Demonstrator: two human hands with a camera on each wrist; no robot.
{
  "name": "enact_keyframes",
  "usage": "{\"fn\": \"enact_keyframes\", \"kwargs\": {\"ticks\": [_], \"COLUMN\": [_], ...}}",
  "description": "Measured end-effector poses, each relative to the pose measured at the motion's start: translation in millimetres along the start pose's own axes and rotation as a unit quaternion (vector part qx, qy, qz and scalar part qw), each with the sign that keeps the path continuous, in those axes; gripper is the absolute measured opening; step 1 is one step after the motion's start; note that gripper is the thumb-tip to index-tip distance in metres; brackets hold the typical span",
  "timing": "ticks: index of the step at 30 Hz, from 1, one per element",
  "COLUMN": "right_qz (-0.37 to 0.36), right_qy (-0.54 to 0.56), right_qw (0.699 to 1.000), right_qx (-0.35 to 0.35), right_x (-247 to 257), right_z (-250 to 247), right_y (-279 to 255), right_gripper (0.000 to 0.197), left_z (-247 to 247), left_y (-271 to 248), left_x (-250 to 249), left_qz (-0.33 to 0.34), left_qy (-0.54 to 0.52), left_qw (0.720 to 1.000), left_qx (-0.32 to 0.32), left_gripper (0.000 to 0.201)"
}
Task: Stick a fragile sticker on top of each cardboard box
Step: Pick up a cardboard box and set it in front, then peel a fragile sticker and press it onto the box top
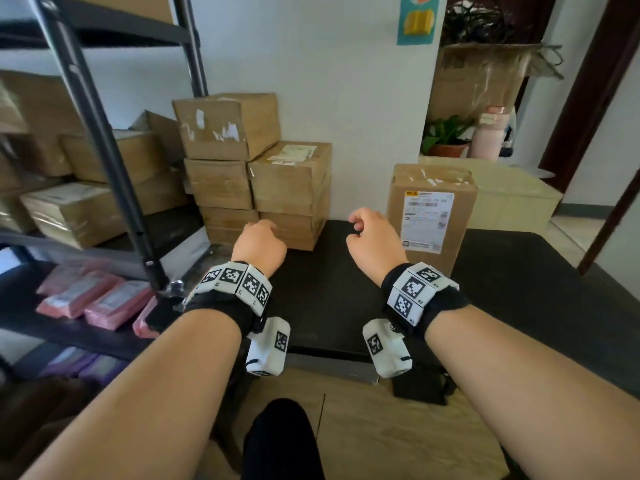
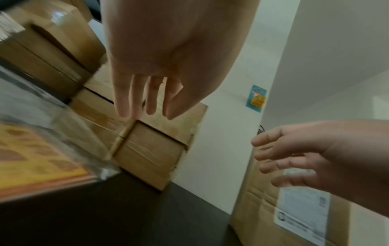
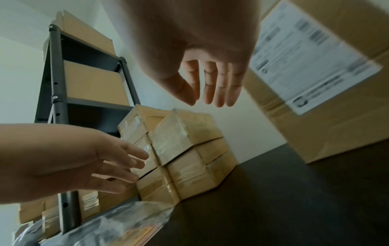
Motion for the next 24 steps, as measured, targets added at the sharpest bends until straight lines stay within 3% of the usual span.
{"fn": "enact_keyframes", "kwargs": {"ticks": [3, 8, 11, 13, 15, 18, 24], "right_qz": [-0.008, -0.009, -0.005, 0.001, 0.008, 0.017, 0.019], "right_qy": [0.016, 0.007, 0.001, 0.000, 0.000, -0.003, -0.009], "right_qw": [0.999, 0.995, 0.992, 0.990, 0.988, 0.988, 0.987], "right_qx": [0.042, 0.098, 0.128, 0.142, 0.152, 0.156, 0.157], "right_x": [11.1, 20.3, 21.9, 21.6, 21.0, 20.4, 19.1], "right_z": [31.7, 69.7, 85.0, 90.9, 94.4, 98.1, 100.8], "right_y": [-1.8, -5.6, -5.2, -3.4, -1.0, 2.1, 1.8], "right_gripper": [0.030, 0.031, 0.033, 0.034, 0.034, 0.034, 0.035], "left_z": [-7.1, -17.5, -22.7, -24.6, -21.0, -16.8, -20.2], "left_y": [-0.1, -4.2, -6.7, -10.1, -9.8, -5.9, -1.9], "left_x": [29.5, 68.2, 82.9, 92.1, 99.4, 101.9, 81.0], "left_qz": [-0.012, -0.051, -0.130, -0.211, -0.246, -0.220, -0.102], "left_qy": [0.040, 0.108, 0.180, 0.170, 0.131, 0.087, -0.057], "left_qw": [0.999, 0.992, 0.973, 0.961, 0.960, 0.971, 0.992], "left_qx": [0.009, -0.030, -0.055, -0.047, -0.010, 0.014, -0.044], "left_gripper": [0.034, 0.041, 0.051, 0.057, 0.060, 0.054, 0.037]}}
Point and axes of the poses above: each hand's wrist, its own y-axis towards the middle knuckle, its own z-axis out of the palm, x = y × z, the point moved 6 cm from there along y, towards the middle knuckle, and after that the axes turned 2 degrees about -z, right-handed, at the moved point
